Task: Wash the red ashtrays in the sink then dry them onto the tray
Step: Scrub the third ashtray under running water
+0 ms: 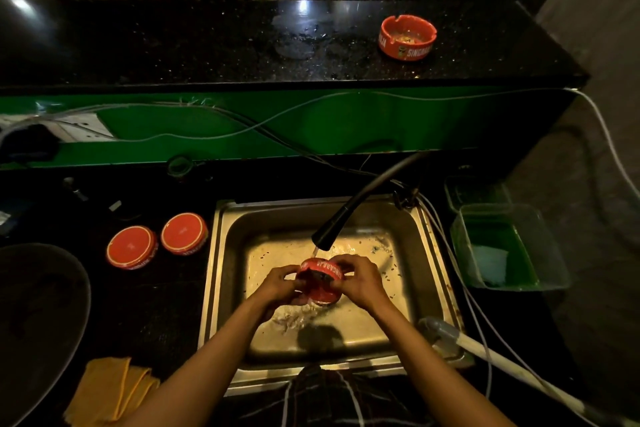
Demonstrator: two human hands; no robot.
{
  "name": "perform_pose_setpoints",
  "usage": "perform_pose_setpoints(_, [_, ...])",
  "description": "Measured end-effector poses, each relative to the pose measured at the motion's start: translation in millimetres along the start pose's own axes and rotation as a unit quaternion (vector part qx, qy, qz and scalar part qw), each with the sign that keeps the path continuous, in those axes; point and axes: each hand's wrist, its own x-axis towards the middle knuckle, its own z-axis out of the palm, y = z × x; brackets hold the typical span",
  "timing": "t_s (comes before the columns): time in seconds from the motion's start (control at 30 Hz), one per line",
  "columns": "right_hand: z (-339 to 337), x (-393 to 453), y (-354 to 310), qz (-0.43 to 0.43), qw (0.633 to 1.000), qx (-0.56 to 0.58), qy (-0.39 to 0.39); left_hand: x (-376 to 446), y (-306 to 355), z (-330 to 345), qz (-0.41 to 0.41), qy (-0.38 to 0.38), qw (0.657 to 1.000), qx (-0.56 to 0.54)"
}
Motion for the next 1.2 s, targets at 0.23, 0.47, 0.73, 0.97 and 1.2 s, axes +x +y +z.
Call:
perform_pose_setpoints(0.23, [-7.0, -7.4, 18.6, 0.013, 0.996, 0.084, -0.009, -3.5, -0.7, 6.1, 0.137, 0.078, 0.979, 0.127])
perform_pose_setpoints(0.47, [-0.2, -6.4, 6.1, 0.179, 0.945, 0.255, -0.098, -3.6, 1.4, -13.8, 0.220, 0.124, 0.942, 0.221])
perform_pose_setpoints(0.73, [8.8, 0.6, -7.7, 0.231, 0.929, 0.277, -0.078, -6.5, 1.1, -10.7, 0.267, 0.079, 0.947, 0.159])
perform_pose_setpoints(0.97, [7.8, 4.2, -1.9, 0.165, 0.929, 0.315, -0.100, -4.2, 7.3, -10.8, 0.149, -0.006, 0.987, 0.066])
perform_pose_setpoints(1.2, [14.9, 14.4, -10.5, 0.139, 0.947, 0.271, -0.106, -2.0, 2.6, -16.2, 0.111, 0.059, 0.991, -0.040])
